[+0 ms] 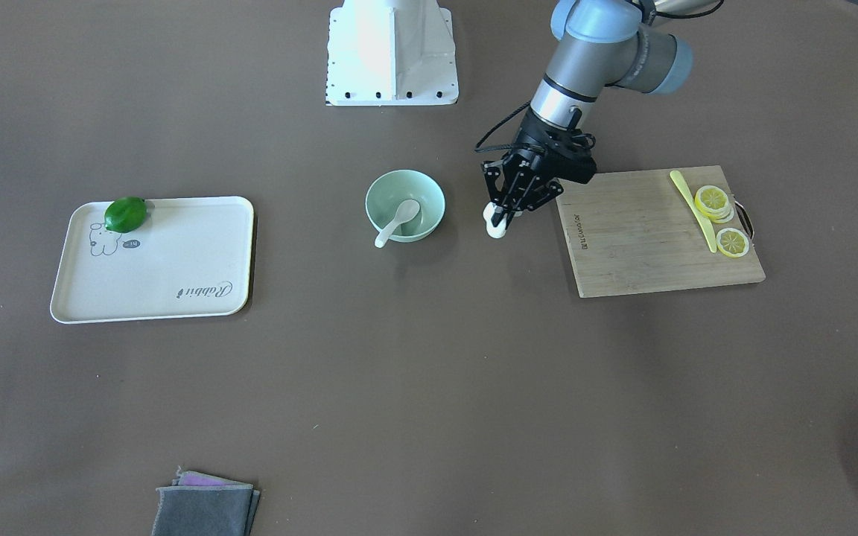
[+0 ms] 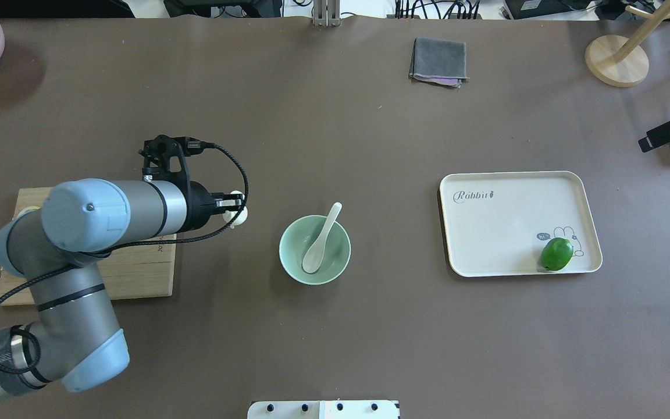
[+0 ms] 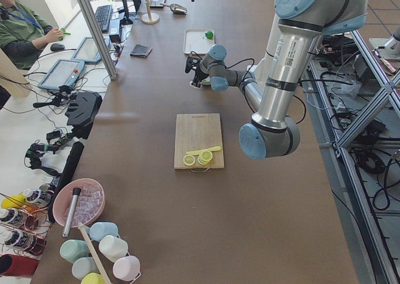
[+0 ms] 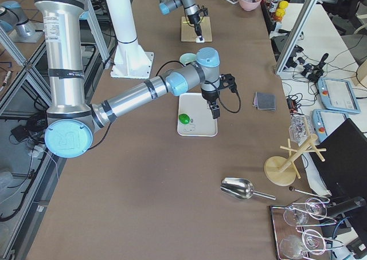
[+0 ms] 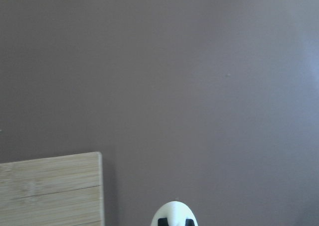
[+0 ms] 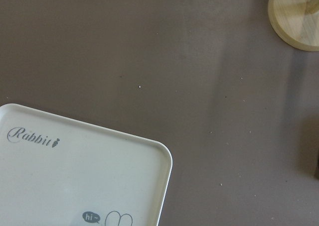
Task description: Put spoon and bun in bowl
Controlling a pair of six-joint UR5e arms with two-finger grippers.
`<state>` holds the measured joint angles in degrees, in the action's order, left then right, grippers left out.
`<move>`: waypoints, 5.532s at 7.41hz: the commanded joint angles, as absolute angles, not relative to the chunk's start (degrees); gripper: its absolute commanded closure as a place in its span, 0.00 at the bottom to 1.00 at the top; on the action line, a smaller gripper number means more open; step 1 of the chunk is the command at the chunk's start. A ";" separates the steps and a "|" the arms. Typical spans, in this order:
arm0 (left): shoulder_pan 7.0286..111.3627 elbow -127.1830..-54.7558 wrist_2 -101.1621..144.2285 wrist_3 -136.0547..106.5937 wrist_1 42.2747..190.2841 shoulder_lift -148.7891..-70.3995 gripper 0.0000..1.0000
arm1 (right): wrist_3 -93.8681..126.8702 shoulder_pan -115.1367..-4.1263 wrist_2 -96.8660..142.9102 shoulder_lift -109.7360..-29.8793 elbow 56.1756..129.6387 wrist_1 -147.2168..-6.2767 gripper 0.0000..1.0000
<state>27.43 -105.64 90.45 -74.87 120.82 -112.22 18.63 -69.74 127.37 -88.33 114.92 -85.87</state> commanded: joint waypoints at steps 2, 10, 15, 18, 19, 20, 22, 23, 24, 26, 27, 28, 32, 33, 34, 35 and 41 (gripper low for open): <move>18.49 -103.80 81.60 -81.38 118.39 -120.58 0.66 | 18.63 -69.70 127.35 -88.33 114.87 -85.87 0.00; 46.94 -106.87 105.58 -50.83 98.60 -116.02 0.03 | 22.59 -71.27 126.21 -88.85 115.75 -85.69 0.00; 77.47 -103.97 125.84 -4.89 88.96 -107.61 0.02 | 22.50 -73.21 126.12 -88.33 114.87 -85.69 0.00; 83.47 -97.86 125.60 1.05 89.64 -98.09 0.02 | 22.33 -73.21 126.38 -88.33 115.14 -85.43 0.00; 86.45 -96.00 126.38 0.97 89.04 -98.09 0.02 | 22.41 -73.21 126.91 -89.11 114.79 -85.78 0.00; 87.53 -92.93 131.26 1.05 89.29 -98.00 0.02 | 22.33 -73.21 127.09 -90.17 113.39 -85.78 0.00; 88.41 -92.55 140.83 0.27 87.98 -95.21 0.02 | 21.71 -73.21 127.44 -90.18 112.59 -86.39 0.00; 89.55 -92.37 143.06 0.52 88.76 -92.75 0.02 | 21.62 -73.13 129.53 -90.35 112.07 -86.57 0.00; 89.82 -91.68 143.00 0.44 88.60 -91.85 0.02 | 21.45 -72.60 131.29 -89.74 112.32 -88.92 0.00; 90.00 -91.58 143.09 0.79 88.68 -91.76 0.02 | 20.75 -72.07 131.40 -89.56 112.50 -90.26 0.00; 89.91 -91.76 142.82 0.88 88.68 -91.67 0.02 | 20.83 -72.07 131.22 -90.08 112.15 -90.26 0.00; 89.91 -92.28 142.82 0.88 88.68 -91.67 0.02 | 20.92 -72.51 130.70 -90.44 112.41 -90.26 0.00; 89.82 -93.07 140.55 0.97 88.86 -90.79 0.02 | 18.73 -74.36 129.46 -90.80 111.19 -97.20 0.00; 89.82 -93.08 139.58 0.88 88.77 -90.79 0.02 | 16.28 -74.27 129.20 -90.27 110.14 -97.21 0.00; 89.82 -93.16 139.48 0.79 88.77 -90.79 0.02 | 15.13 -74.35 128.76 -90.35 110.30 -97.29 0.00; 89.91 -93.16 139.48 0.79 88.68 -90.70 0.02 | 14.60 -73.83 127.28 -90.26 110.04 -97.29 0.00; 89.82 -93.52 139.48 0.97 88.77 -90.62 0.02 | 2.11 -77.96 127.79 -93.78 108.56 -102.31 0.00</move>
